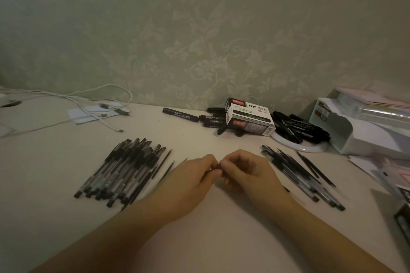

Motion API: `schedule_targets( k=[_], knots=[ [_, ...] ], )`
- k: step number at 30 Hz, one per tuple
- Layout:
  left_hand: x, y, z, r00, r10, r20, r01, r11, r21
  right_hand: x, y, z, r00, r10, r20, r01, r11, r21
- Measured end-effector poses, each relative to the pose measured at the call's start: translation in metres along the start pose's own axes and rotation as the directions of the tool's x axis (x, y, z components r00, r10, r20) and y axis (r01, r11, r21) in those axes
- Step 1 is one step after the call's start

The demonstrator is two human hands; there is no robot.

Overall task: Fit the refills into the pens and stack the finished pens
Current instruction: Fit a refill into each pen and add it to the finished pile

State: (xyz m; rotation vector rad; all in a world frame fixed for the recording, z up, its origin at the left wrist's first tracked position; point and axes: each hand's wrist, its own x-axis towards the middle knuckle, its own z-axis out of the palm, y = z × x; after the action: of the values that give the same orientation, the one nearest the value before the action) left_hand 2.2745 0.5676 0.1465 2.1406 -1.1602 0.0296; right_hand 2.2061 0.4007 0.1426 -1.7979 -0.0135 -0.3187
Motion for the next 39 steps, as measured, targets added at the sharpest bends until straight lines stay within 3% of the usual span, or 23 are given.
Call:
schedule_targets(
  k=[4,11,15,21,24,26,35,39],
  knots=[
    [0.000,-0.004,-0.002,1.000,0.011,0.024,-0.014,0.992,0.129,0.002,0.004,0.001,1.000,0.009,0.026,-0.009,1.000,0.006],
    [0.004,-0.003,-0.005,1.000,0.020,-0.011,-0.018,0.986,0.166,0.004,0.003,0.000,1.000,-0.003,0.020,0.000,0.993,0.117],
    [0.004,-0.003,-0.006,1.000,0.017,-0.013,-0.015,0.985,0.173,0.004,0.003,-0.002,1.000,-0.011,-0.029,0.014,0.996,0.087],
    [0.002,-0.008,-0.004,0.998,-0.033,-0.054,0.046,0.965,0.260,0.001,0.003,-0.002,0.978,-0.085,-0.192,0.054,0.985,-0.161],
    [0.003,-0.013,-0.006,0.992,-0.084,-0.096,0.111,0.939,0.326,0.001,0.004,-0.007,0.960,-0.197,-0.201,0.070,0.861,-0.504],
    [0.003,-0.016,-0.007,0.985,-0.115,-0.126,0.153,0.922,0.356,0.001,0.006,-0.009,0.954,-0.236,-0.183,0.071,0.774,-0.629],
    [0.003,-0.026,-0.014,0.934,-0.248,-0.256,0.338,0.841,0.421,0.004,0.014,-0.010,0.968,-0.198,-0.157,0.033,0.714,-0.699],
    [0.003,-0.019,-0.014,0.953,-0.188,-0.237,0.274,0.869,0.412,0.003,0.012,-0.011,0.965,-0.209,-0.159,0.039,0.714,-0.699]
  ],
)
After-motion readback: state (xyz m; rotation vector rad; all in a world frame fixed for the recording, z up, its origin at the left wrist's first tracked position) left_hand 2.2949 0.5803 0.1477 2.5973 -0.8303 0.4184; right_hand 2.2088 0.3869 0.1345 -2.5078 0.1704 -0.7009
